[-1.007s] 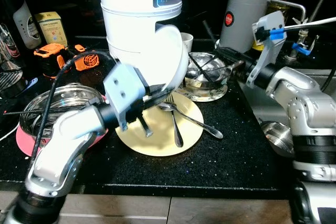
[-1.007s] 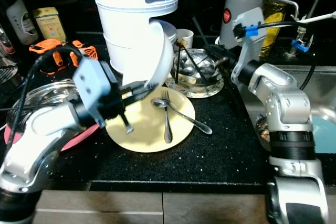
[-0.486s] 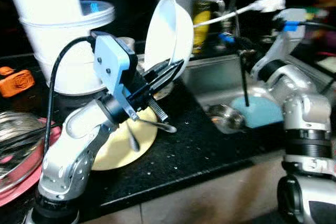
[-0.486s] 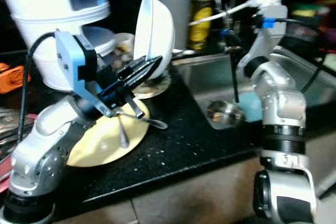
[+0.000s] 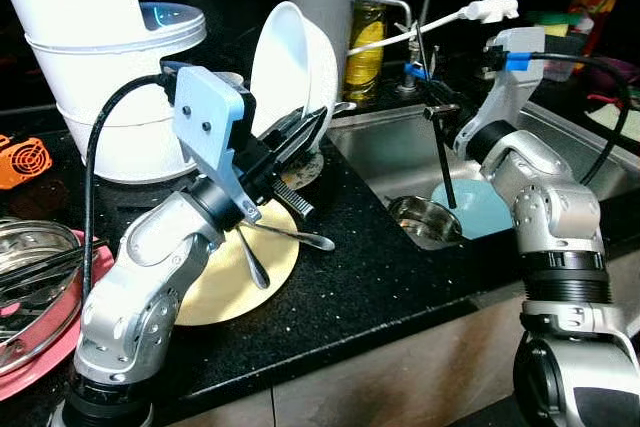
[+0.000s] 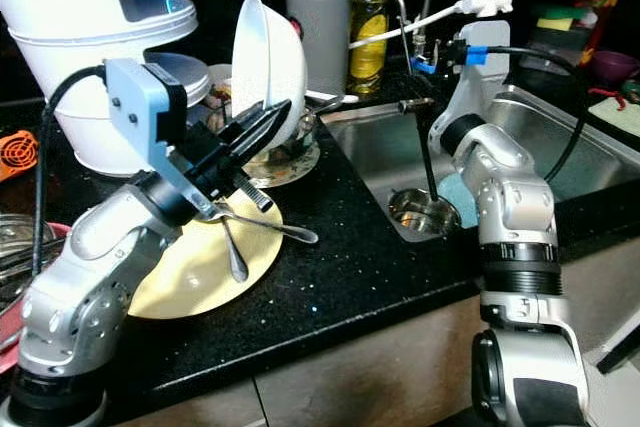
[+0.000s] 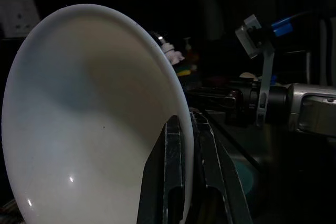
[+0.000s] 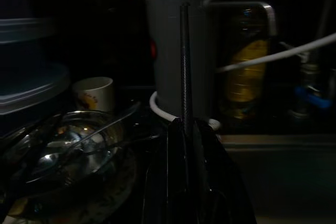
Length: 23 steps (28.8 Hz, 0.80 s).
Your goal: Kitchen organization
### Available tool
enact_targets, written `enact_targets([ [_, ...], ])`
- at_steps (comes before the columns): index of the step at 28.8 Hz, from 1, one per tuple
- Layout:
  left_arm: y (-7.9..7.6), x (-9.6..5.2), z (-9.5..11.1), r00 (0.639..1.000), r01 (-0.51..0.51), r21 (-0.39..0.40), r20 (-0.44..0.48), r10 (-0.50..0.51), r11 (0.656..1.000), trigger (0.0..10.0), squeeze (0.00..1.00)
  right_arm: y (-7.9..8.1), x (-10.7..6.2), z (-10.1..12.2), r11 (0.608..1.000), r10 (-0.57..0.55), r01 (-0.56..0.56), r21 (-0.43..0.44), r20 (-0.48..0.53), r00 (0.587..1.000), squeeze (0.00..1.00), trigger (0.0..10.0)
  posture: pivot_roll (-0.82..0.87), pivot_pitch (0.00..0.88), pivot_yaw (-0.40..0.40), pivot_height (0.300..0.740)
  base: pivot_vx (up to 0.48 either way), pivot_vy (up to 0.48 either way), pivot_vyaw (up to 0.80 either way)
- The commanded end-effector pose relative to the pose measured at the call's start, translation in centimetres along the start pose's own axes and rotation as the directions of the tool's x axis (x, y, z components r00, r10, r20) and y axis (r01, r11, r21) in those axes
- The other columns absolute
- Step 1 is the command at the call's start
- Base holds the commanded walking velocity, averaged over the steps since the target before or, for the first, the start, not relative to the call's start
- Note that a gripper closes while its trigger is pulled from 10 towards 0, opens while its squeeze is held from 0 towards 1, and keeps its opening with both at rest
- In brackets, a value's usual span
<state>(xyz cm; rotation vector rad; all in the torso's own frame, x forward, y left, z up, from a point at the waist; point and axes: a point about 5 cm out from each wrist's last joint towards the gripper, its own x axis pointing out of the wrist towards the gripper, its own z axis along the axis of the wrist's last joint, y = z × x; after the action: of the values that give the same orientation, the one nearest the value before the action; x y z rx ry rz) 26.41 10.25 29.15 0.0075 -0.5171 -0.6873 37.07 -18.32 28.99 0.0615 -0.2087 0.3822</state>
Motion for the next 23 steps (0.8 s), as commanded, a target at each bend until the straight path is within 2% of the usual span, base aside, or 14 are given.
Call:
enact_targets([
  [1, 0.1, -0.1, 0.0, 1.0, -0.017, 0.011, -0.01, 0.017, 1.0, 10.0, 0.0, 0.4, 0.0, -0.1, 1.0, 0.015, -0.015, -0.004, 0.01, 1.0, 0.0, 10.0, 0.01, 0.0, -0.035, 0.74, 0.0, -0.428, 0.0],
  [18, -0.2, 0.2, 0.1, 1.0, -0.003, -0.001, -0.009, 0.003, 1.0, 10.0, 0.0, 1.2, 0.0, -0.5, 0.997, 0.064, -0.064, -0.032, -0.009, 0.998, 0.0, 10.0, 0.0, 0.0, -0.036, 0.74, 0.0, -0.426, 0.0],
  [23, -0.3, 0.2, 0.1, 1.0, -0.001, -0.004, -0.012, 0.001, 1.0, 10.0, 0.0, 1.5, 0.0, -0.5, 0.996, 0.082, -0.083, -0.039, -0.013, 0.997, 0.0, 10.0, 0.0, 0.0, -0.038, 0.74, 0.0, -0.43, 0.78],
])
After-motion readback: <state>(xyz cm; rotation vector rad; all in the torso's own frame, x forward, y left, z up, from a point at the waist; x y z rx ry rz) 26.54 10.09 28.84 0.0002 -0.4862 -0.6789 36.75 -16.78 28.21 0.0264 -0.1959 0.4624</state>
